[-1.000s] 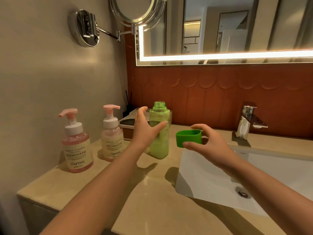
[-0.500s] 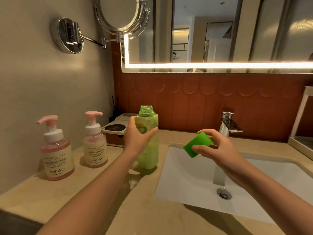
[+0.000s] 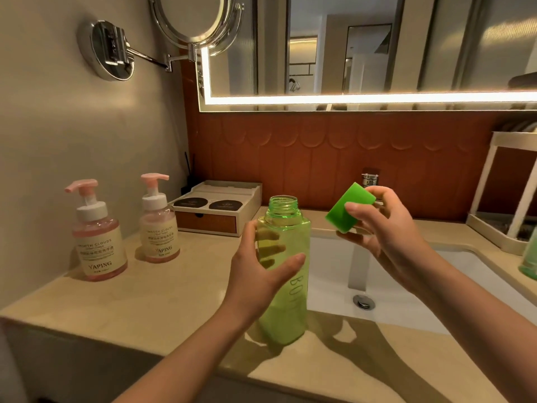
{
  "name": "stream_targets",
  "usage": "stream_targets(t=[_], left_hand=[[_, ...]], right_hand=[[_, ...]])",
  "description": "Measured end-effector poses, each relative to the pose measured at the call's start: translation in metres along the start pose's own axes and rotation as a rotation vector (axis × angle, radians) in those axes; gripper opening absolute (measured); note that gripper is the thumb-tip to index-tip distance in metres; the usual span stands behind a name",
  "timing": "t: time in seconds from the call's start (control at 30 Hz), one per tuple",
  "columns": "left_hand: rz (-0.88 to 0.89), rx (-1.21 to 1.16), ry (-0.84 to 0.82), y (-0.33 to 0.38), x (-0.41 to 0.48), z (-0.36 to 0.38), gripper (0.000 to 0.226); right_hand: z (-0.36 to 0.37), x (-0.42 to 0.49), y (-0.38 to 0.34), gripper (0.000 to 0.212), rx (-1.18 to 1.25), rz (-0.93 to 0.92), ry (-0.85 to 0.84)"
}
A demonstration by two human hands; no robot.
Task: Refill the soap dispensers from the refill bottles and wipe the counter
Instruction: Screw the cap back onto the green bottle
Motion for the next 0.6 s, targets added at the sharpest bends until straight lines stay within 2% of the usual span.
stream_targets(t=[0.23,0.43,0.6], left_hand=[[0.036,-0.129,0.055,-0.005,-0.013,0.016,0.071],[0.043,-0.166,0.110,-0.006,-0.018,0.023,0.074],[0.032,-0.160,0.118,-0.008,-0.017,0.024,0.068]], right_hand=[[0.005,-0.007,-0.029,0.038,-0.102,-0.106,-0.077],[0.018,0.000,-0.049,0.053,-0.318,-0.187,-0.095],[0.039,0.008,-0.063,0.048,-0.559,-0.222,-0.216]])
Point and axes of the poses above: each hand's wrist, its own x-axis towards the middle knuckle, its own z-axis out of the palm, y = z × x, the point moved 6 cm from there along x, towards the middle knuckle, and after that the axes turned 3 degrees about z, right-handed, at the moved point
